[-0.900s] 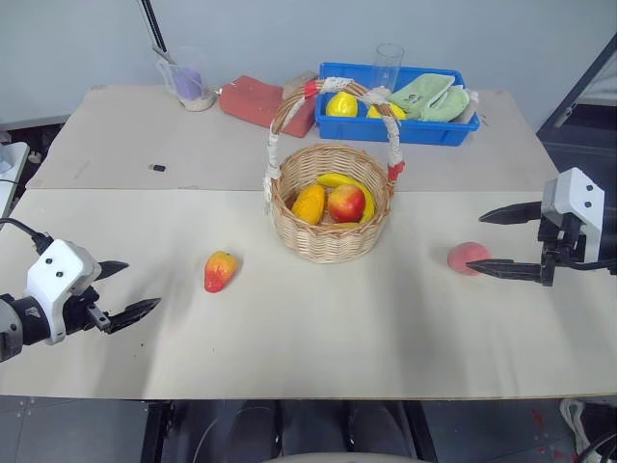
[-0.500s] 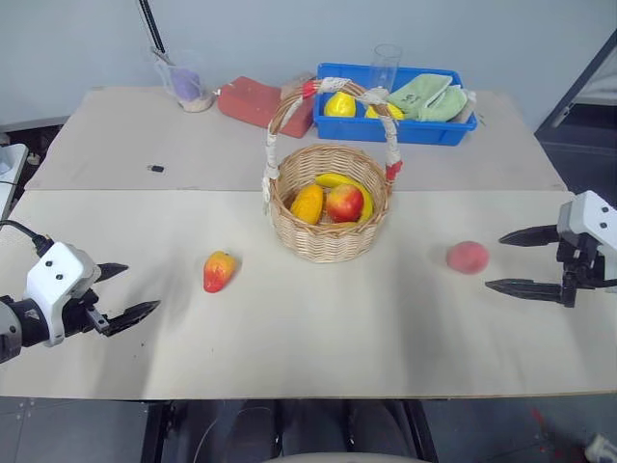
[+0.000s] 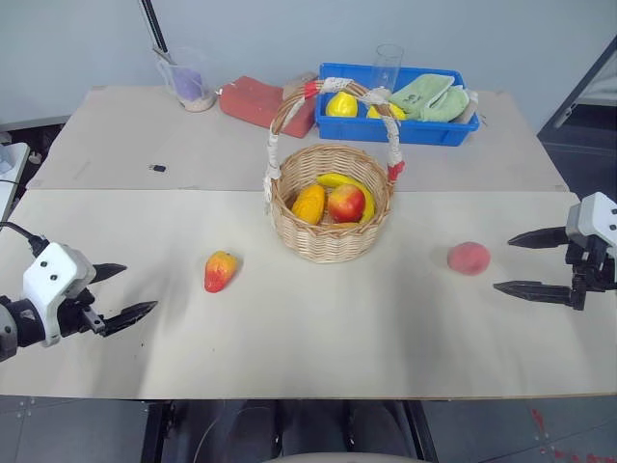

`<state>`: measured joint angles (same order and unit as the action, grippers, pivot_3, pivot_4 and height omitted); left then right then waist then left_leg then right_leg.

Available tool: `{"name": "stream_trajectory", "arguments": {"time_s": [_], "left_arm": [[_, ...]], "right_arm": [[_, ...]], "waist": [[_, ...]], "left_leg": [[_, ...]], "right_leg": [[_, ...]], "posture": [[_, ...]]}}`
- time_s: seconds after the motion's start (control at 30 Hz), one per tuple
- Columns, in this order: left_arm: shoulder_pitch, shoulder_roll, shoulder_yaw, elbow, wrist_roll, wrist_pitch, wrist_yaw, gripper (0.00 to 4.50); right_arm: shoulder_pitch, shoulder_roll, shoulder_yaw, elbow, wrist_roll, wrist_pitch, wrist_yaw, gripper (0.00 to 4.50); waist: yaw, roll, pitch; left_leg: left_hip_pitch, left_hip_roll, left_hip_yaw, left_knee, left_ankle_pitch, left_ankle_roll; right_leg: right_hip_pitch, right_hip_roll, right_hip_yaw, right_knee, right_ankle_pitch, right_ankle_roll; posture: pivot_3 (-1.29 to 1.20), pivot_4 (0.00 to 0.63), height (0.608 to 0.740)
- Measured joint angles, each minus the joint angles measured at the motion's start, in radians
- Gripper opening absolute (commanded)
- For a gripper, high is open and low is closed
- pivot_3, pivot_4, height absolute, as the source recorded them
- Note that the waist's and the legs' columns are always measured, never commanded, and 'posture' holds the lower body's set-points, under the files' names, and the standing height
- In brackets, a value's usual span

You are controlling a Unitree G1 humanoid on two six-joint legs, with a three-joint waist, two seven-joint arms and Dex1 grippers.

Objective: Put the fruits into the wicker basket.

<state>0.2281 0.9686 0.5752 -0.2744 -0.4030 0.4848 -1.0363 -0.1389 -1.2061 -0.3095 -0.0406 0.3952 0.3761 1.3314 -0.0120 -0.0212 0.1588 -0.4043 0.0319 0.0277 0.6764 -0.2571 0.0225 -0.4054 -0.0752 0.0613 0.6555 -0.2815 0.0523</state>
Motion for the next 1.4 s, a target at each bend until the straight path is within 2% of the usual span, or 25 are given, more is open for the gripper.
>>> {"name": "stream_trajectory", "arguments": {"time_s": [0.23, 0.4, 0.63, 0.7, 0.83, 0.93, 1.03, 1.07, 1.27, 1.4], "left_arm": [[-0.080, -0.057, -0.034, -0.035, -0.047, 0.042, 0.067, 4.50], [-0.183, -0.112, -0.167, -0.018, -0.047, 0.047, 0.120, 4.50], [-0.361, -0.208, -0.364, 0.118, 0.010, 0.054, 0.190, 4.50], [-0.392, -0.245, -0.420, 0.143, 0.028, 0.029, 0.200, 4.50], [-0.408, -0.260, -0.474, 0.201, 0.081, 0.000, 0.221, 4.50], [-0.424, -0.291, -0.502, 0.233, 0.105, -0.011, 0.241, 3.70], [-0.427, -0.302, -0.507, 0.238, 0.109, -0.029, 0.246, 2.29], [-0.427, -0.304, -0.507, 0.238, 0.109, -0.030, 0.246, 2.02], [-0.410, -0.323, -0.469, 0.201, 0.049, -0.042, 0.225, 1.94], [-0.397, -0.295, -0.443, 0.026, -0.061, 0.021, 0.172, 1.93]], "right_arm": [[-0.010, 0.001, 0.000, -0.017, 0.006, 0.000, -0.007, 4.49], [-0.058, 0.022, 0.006, -0.113, 0.065, 0.048, -0.022, 4.49], [-0.151, 0.064, 0.036, -0.284, 0.204, 0.177, -0.062, 4.49], [-0.181, 0.067, 0.047, -0.339, 0.240, 0.198, -0.073, 4.49], [-0.208, 0.070, 0.062, -0.377, 0.278, 0.228, -0.088, 4.49], [-0.253, 0.087, 0.073, -0.401, 0.313, 0.245, -0.101, 4.50], [-0.273, 0.087, 0.079, -0.411, 0.327, 0.246, -0.109, 4.50], [-0.273, 0.087, 0.083, -0.410, 0.327, 0.246, -0.111, 4.50], [-0.268, 0.087, 0.093, -0.403, 0.326, 0.246, -0.111, 4.50], [-0.235, 0.082, 0.077, -0.400, 0.324, 0.246, -0.112, 4.50]], "waist": [[0.000, 0.000, 0.000], [0.000, 0.000, 0.000], [0.003, 0.000, 0.000], [0.005, 0.000, 0.000], [0.006, -0.001, 0.000], [0.006, 0.000, 0.000], [0.007, -0.001, 0.000], [0.007, -0.001, 0.000], [0.010, -0.001, 0.000], [0.014, -0.001, 0.000]], "left_leg": [[0.000, 0.000, 0.000, 0.000, 0.000, 0.000], [0.000, 0.000, -0.001, 0.001, 0.000, 0.000], [-0.001, -0.001, -0.001, 0.002, 0.000, 0.000], [-0.002, -0.001, -0.001, 0.002, 0.000, 0.000], [-0.001, -0.001, -0.001, 0.002, 0.000, 0.000], [-0.001, -0.001, -0.001, 0.003, 0.000, 0.000], [-0.002, -0.001, -0.001, 0.002, 0.000, 0.001], [-0.002, -0.001, -0.001, 0.002, 0.000, 0.001], [-0.002, -0.001, -0.001, 0.003, 0.000, 0.001], [-0.002, -0.001, -0.002, 0.003, 0.000, 0.001]], "right_leg": [[0.000, 0.000, 0.000, 0.001, 0.000, 0.000], [0.000, 0.001, 0.000, 0.001, 0.000, 0.000], [0.000, 0.000, 0.000, 0.006, 0.000, 0.001], [0.000, 0.000, -0.001, 0.006, 0.000, 0.001], [0.000, 0.000, -0.001, 0.006, 0.000, 0.001], [0.000, 0.000, 0.000, 0.006, 0.000, 0.001], [0.000, 0.000, -0.001, 0.006, 0.000, 0.001], [0.000, 0.000, -0.001, 0.006, 0.000, 0.001], [0.000, 0.000, -0.001, 0.006, 0.000, 0.001], [0.000, -0.001, -0.001, 0.006, 0.000, 0.001]], "posture": [[0.00, 0.150, 0.740], [0.00, 0.150, 0.740], [0.00, 0.150, 0.740], [0.00, 0.150, 0.740], [0.00, 0.150, 0.740], [0.00, 0.150, 0.740], [0.00, 0.150, 0.740], [0.00, 0.150, 0.740], [0.00, 0.150, 0.740], [0.00, 0.150, 0.740]]}}
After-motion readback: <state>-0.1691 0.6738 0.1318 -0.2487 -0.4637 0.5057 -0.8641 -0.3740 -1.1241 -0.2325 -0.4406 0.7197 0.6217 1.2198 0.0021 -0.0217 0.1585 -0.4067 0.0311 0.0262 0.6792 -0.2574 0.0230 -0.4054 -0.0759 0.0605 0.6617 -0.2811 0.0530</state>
